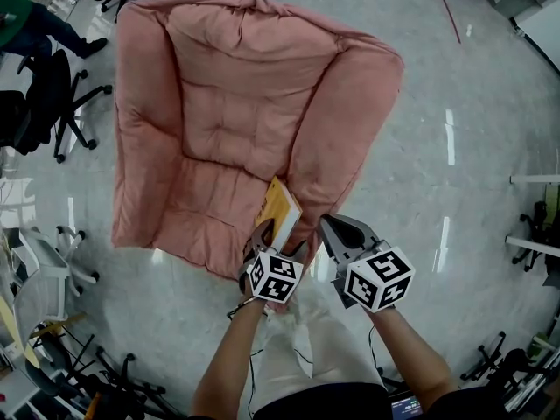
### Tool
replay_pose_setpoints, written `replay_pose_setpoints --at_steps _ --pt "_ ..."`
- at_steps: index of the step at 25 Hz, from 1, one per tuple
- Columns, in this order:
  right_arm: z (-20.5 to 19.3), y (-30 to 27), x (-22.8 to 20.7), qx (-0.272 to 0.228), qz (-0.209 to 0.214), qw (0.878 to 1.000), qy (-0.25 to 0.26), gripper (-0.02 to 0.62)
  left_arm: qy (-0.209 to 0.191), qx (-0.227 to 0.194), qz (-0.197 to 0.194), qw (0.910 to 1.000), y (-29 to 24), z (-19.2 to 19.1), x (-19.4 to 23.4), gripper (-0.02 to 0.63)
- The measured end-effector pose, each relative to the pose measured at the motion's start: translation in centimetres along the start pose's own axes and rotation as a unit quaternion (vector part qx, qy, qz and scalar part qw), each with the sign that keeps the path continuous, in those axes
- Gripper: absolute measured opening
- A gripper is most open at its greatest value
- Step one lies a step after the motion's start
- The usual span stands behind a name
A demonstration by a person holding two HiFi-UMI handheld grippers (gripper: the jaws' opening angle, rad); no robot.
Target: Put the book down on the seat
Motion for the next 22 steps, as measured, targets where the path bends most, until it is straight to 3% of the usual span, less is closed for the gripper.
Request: replay_pose_setpoints --at_steps 22 --pt "0.9 1.2 0.4 -0.004 -0.001 1.000 0.011 0.020 -0.011 -0.011 0.023 0.9996 1.5 1.0 0.3 0.390"
Point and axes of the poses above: the fingertips, and each gripper's own axes: y backward along the fingers, x to its left, z out of its top, the point moved 8 cm from there along y, backward along the fingers, and after that the axes turned 14 degrees about -x, right-handed, at the moved point
